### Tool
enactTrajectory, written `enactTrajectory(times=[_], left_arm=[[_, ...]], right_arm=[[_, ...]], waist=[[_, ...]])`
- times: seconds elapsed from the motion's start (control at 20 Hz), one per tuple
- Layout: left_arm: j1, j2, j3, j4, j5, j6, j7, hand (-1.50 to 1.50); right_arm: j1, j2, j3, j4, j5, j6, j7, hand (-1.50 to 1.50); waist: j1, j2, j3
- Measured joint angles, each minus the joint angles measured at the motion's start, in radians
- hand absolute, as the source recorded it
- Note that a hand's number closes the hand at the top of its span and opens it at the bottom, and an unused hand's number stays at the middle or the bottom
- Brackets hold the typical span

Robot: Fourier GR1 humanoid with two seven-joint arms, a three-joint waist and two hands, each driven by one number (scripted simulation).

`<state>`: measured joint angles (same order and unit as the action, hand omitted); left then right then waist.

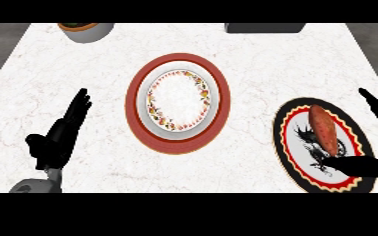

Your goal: Pick the sweet potato from the plate and place it in the plate

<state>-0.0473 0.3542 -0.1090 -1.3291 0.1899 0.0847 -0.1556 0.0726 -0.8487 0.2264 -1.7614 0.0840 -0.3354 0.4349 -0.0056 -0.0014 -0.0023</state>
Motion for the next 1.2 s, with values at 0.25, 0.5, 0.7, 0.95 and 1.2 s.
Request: enactTrajectory(times=[0.25, 0.5, 0.7, 0.95, 1.2], left_arm=[[-0.017, -0.002, 0.016, -0.003, -0.008, -0.014, 0.013, 0.0], [-0.028, -0.03, 0.019, 0.007, -0.034, -0.014, 0.013, 0.0], [-0.012, -0.032, 0.035, 0.012, -0.041, -0.036, 0.002, 0.0], [-0.008, -0.04, 0.058, 0.005, -0.06, -0.048, 0.006, 0.0], [0.01, -0.045, 0.087, -0.022, -0.068, -0.074, 0.018, 0.0]], right_arm=[[-0.036, -0.01, 0.013, -0.051, 0.008, 0.105, 0.18, -1.5], [-0.056, 0.003, -0.008, -0.012, 0.026, 0.207, 0.24, -1.5], [-0.081, 0.022, -0.01, 0.031, 0.064, 0.28, 0.283, -1.5], [-0.103, 0.08, -0.029, 0.086, 0.101, 0.362, 0.29, -1.5], [-0.127, 0.159, -0.052, 0.19, 0.182, 0.398, 0.228, -1.5]], waist=[[0.005, 0.001, 0.001], [0.006, 0.001, 0.002], [0.007, 0.001, 0.002], [0.007, 0.001, 0.002], [0.008, 0.001, 0.002]])
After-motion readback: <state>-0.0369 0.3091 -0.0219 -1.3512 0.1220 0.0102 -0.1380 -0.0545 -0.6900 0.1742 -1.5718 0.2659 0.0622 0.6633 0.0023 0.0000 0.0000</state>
